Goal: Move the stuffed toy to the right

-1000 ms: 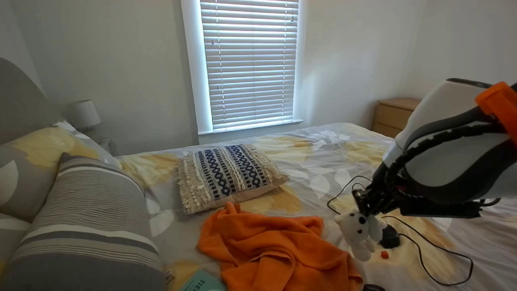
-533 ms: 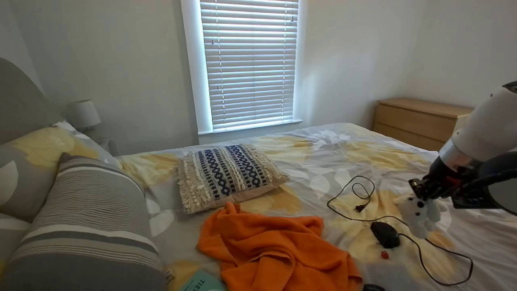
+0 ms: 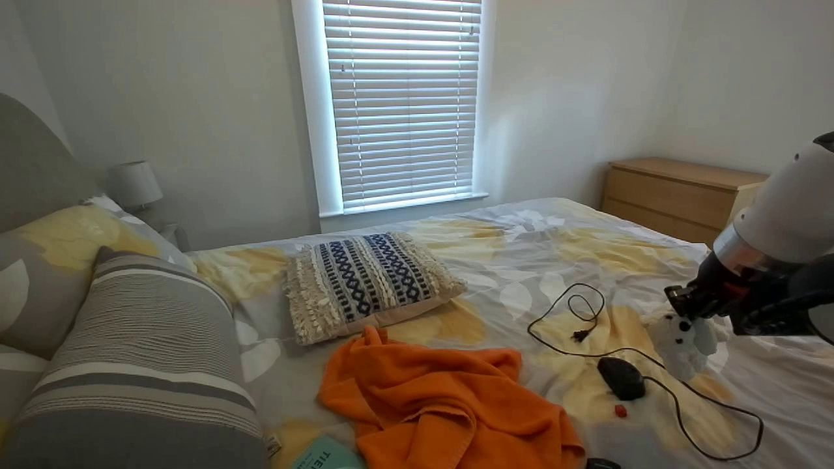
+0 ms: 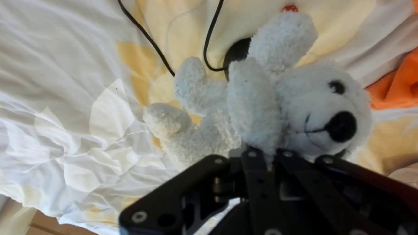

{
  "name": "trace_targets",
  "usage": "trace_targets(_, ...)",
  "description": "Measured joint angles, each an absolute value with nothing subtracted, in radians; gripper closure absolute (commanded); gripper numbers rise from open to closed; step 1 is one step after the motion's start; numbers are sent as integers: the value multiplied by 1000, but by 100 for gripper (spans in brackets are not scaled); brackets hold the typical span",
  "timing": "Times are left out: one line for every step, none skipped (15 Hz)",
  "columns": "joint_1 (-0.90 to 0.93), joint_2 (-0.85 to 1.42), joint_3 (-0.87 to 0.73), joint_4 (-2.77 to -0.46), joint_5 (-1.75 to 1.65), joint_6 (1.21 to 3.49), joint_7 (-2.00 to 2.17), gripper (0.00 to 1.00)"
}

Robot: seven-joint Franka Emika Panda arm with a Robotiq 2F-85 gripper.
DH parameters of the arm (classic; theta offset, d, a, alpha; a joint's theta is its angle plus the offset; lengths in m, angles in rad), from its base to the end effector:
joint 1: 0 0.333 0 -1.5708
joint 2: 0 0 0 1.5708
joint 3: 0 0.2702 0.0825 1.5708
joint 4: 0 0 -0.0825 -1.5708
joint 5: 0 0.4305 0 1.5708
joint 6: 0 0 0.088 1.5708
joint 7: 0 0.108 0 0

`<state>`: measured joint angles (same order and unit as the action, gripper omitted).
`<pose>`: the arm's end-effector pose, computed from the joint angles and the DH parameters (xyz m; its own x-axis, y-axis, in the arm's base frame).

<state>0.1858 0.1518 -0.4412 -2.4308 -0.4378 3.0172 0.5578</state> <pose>0.5307 -0.1120 0.2078 0.8352 -0.3105 0.4539 -0.3746 -0.9255 0.0563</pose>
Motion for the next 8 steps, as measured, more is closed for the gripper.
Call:
trace_targets(186,152,-442,-2431,-438,3017,558,98)
trace_targets(186,152,-442,-2431,-438,3017,558,98)
trace_targets(186,152,-442,-2431,-438,3017,558,98)
trace_targets(186,153,-443,-2429,-438,3017,558,98)
trace_targets(186,158,-445,-2420,-438,3017,559,98)
trace_targets(186,169,-450,-2404,-438,3017,564,98)
trace_targets(186,187,-457,-2381,-438,3017,571,98)
trace_targets(188,213,-469,-2350,-443,3017,585,98)
